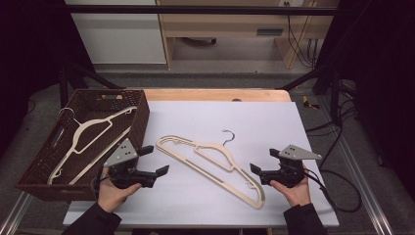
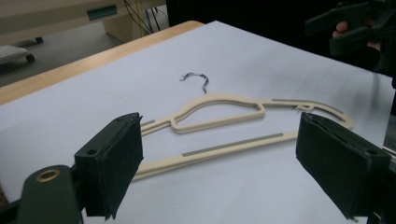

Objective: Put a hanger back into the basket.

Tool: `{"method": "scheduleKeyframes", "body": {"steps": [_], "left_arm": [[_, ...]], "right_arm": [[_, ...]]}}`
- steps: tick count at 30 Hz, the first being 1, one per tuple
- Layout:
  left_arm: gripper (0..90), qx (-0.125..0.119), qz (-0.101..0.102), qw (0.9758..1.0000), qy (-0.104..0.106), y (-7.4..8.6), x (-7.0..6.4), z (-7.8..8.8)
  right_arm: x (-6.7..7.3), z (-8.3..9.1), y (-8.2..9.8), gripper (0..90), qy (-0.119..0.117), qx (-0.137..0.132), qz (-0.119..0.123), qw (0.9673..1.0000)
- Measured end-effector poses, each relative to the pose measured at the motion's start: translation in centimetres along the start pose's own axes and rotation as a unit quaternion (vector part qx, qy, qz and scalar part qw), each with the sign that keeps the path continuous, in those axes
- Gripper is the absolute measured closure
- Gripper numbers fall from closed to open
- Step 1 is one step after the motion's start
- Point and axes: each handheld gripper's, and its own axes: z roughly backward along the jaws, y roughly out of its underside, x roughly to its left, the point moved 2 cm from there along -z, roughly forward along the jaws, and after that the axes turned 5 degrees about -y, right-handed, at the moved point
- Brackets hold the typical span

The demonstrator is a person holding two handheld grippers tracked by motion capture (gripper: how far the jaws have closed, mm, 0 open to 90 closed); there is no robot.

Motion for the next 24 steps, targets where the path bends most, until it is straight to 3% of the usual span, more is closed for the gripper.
{"method": "scheduleKeyframes", "body": {"steps": [7, 13, 18, 24], "left_arm": [[14.9, 0.021, 0.004, 0.9997, 0.01, 1.1, -0.4, -1.3], [15.0, 0.039, 0.003, 0.9991, 0.017, 1.9, -0.7, -2.2], [15.1, 0.044, 0.002, 0.9989, 0.017, 2.2, -0.6, -2.5], [15.2, 0.049, 0.002, 0.9986, 0.018, 2.4, -0.4, -2.7]], "right_arm": [[0.1, -1.6, 0.5, 10.8, -0.002, 0.042, -0.01, 0.9991], [0.2, -3.2, 1.3, 17.0, -0.004, 0.083, 0.003, 0.9965], [0.3, -4.7, 2.3, 24.1, -0.012, 0.135, 0.01, 0.9907], [0.1, -6.1, 3.1, 33.5, -0.012, 0.173, 0.016, 0.9848]]}}
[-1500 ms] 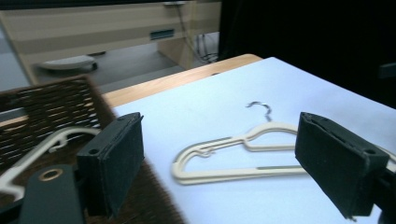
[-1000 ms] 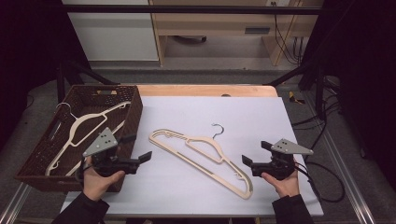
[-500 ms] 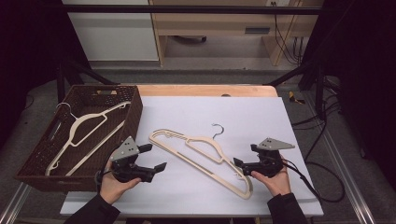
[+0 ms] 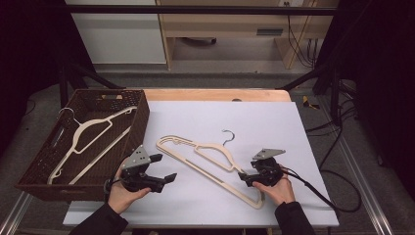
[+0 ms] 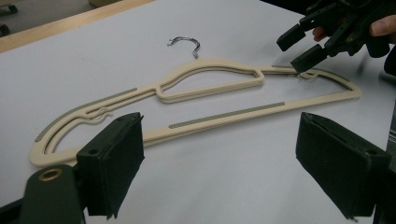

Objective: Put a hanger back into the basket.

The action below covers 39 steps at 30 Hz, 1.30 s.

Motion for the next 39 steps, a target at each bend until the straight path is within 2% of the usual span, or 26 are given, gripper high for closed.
{"method": "scheduleKeyframes", "body": {"steps": [3, 4, 6, 9, 11, 14, 16, 18, 19, 20, 21, 23, 24, 25, 29, 34, 37, 39], "left_arm": [[15.1, 0.001, -0.001, 1.0, 0.002, 0.1, 0.0, -0.1], [15.1, 0.004, -0.002, 1.0, 0.002, 0.2, 0.0, -0.2], [15.1, 0.007, -0.005, 1.0, 0.003, 0.3, 0.0, -0.4], [15.0, 0.01, -0.006, 0.9999, 0.002, 0.3, 0.0, -0.5], [15.0, 0.012, -0.005, 0.9999, 0.002, 0.4, 0.1, -0.5], [15.2, 0.011, -0.002, 0.9999, -0.001, 0.4, 0.2, -0.6], [15.2, 0.012, -0.003, 0.9999, -0.001, 0.4, 0.2, -0.6], [15.3, 0.012, -0.002, 0.9999, -0.001, 0.4, 0.2, -0.6], [15.3, 0.013, -0.002, 0.9999, -0.001, 0.4, 0.2, -0.6], [15.4, 0.013, -0.001, 0.9999, 0.0, 0.4, 0.2, -0.6], [15.4, 0.014, -0.001, 0.9999, -0.001, 0.5, 0.2, -0.7], [15.4, 0.016, -0.001, 0.9999, 0.0, 0.5, 0.2, -0.7], [15.4, 0.018, -0.001, 0.9998, 0.0, 0.5, 0.2, -0.8], [15.4, 0.018, -0.001, 0.9998, 0.0, 0.5, 0.1, -0.8], [15.4, 0.019, -0.001, 0.9998, 0.0, 0.5, 0.1, -0.8], [15.8, 0.017, -0.001, 0.9999, -0.001, 0.5, 0.2, -0.8], [15.9, 0.015, 0.0, 0.9999, -0.001, 0.5, 0.2, -0.7], [16.0, 0.015, 0.001, 0.9999, -0.001, 0.5, 0.2, -0.7]], "right_arm": [[0.0, -0.5, 0.1, 37.2, 0.001, 0.007, -0.005, 1.0], [-0.1, -0.9, 0.2, 41.6, 0.002, 0.021, 0.002, 0.9998], [0.0, -1.2, 0.3, 44.8, 0.001, 0.034, -0.012, 0.9994], [-0.1, -1.6, 0.4, 48.1, 0.005, 0.04, -0.004, 0.9992], [-0.2, -1.6, 0.4, 55.5, 0.015, 0.046, 0.002, 0.9988], [-0.1, -1.6, 0.4, 61.1, 0.025, 0.05, 0.009, 0.9984], [-0.1, -1.6, 0.4, 65.5, 0.021, 0.055, 0.025, 0.998], [0.3, -1.6, 0.2, 70.0, 0.019, 0.062, 0.016, 0.9978], [0.2, -1.5, 0.2, 71.4, 0.019, 0.066, 0.032, 0.9971], [0.2, -1.6, 0.2, 72.5, 0.017, 0.066, 0.032, 0.9972], [0.5, -1.6, 0.1, 72.7, 0.018, 0.068, 0.017, 0.9973], [0.5, -1.5, 0.1, 74.1, 0.02, 0.073, 0.009, 0.9971], [0.3, -1.5, 0.1, 76.7, 0.019, 0.073, 0.017, 0.997], [0.4, -1.5, 0.1, 78.7, 0.024, 0.075, 0.009, 0.9969], [0.2, -1.5, 0.0, 79.1, 0.023, 0.075, 0.005, 0.9969], [0.4, -1.2, -0.1, 79.3, 0.01, 0.073, -0.008, 0.9973], [0.4, -1.0, -0.1, 79.3, 0.01, 0.071, -0.008, 0.9974], [0.2, -0.7, -0.2, 79.2, 0.008, 0.066, 0.006, 0.9978]]}}
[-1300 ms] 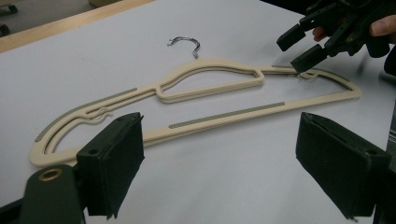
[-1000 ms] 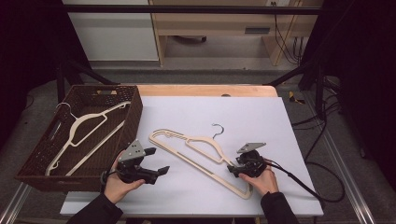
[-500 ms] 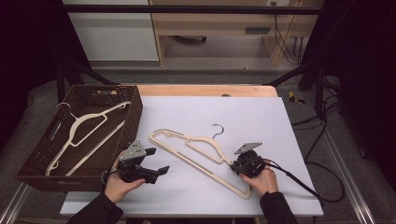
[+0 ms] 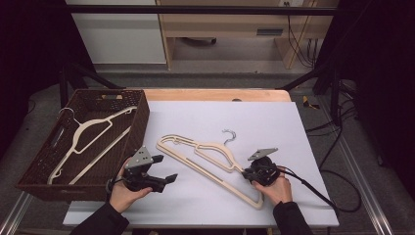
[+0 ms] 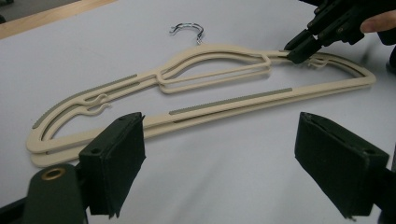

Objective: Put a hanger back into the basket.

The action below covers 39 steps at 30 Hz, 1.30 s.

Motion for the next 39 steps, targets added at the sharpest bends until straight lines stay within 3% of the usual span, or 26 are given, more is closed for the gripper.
{"method": "scheduleKeyframes", "body": {"steps": [4, 12, 15, 23, 29, 35, 38, 39], "left_arm": [[16.0, 0.004, -0.002, 1.0, 0.0, 0.03, -0.05, -0.06], [16.0, 0.007, -0.004, 1.0, 0.001, 0.07, -0.15, -0.17], [16.0, 0.008, -0.005, 1.0, 0.001, 0.07, -0.2, -0.21], [16.0, 0.011, -0.007, 0.9999, 0.003, 0.1, -0.29, -0.29], [15.9, 0.015, -0.008, 0.9999, 0.003, 0.18, -0.35, -0.45], [15.8, 0.019, -0.011, 0.9998, 0.005, 0.24, -0.45, -0.57], [15.8, 0.019, -0.011, 0.9997, 0.005, 0.26, -0.45, -0.59], [15.8, 0.019, -0.01, 0.9997, 0.006, 0.27, -0.46, -0.6]], "right_arm": [[0.08, 0.19, -0.09, 79.3, -0.01, -0.014, -0.01, 0.9998], [0.0, -0.05, -0.02, 79.2, -0.01, -0.007, -0.007, 0.9999], [0.14, -0.08, -0.03, 79.2, -0.005, 0.0, -0.022, 0.9997], [-0.08, 0.05, -0.03, 79.1, -0.002, -0.011, -0.006, 0.9999], [-0.06, -0.04, -0.03, 79.2, -0.009, -0.011, -0.005, 0.9999], [0.15, -0.16, -0.06, 79.1, -0.006, -0.003, -0.021, 0.9998], [0.06, 0.13, -0.12, 79.1, -0.007, -0.009, -0.02, 0.9997], [-0.1, 0.26, -0.11, 79.1, -0.011, -0.016, -0.008, 0.9998]]}}
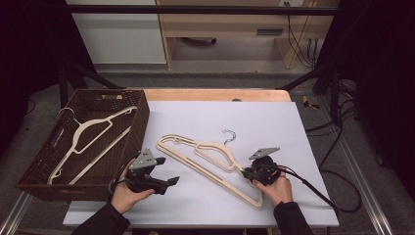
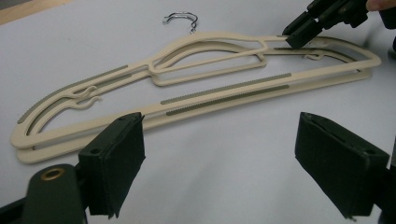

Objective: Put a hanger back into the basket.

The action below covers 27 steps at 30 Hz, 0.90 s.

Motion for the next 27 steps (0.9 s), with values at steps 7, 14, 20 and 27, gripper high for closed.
{"method": "scheduleKeyframes", "body": {"steps": [7, 14, 20, 27], "left_arm": [[16.0, -0.005, 0.002, 1.0, 0.001, -0.3, 0.0, 0.0], [16.3, -0.013, 0.007, 0.9999, 0.003, -2.4, 0.4, -0.5], [16.9, -0.014, 0.019, 0.9997, 0.011, -5.0, 1.1, -2.5], [18.4, 0.001, 0.022, 0.9997, 0.008, -7.2, 1.6, -6.4]], "right_arm": [[0.1, 0.6, -0.1, 79.5, 0.005, -0.006, 0.004, 1.0], [0.2, 1.5, -0.2, 79.6, 0.017, -0.027, 0.023, 0.9992], [0.4, 2.1, -0.2, 79.7, 0.025, -0.036, 0.038, 0.9983], [0.8, 2.7, -0.4, 79.7, 0.023, -0.048, 0.039, 0.9979]]}}
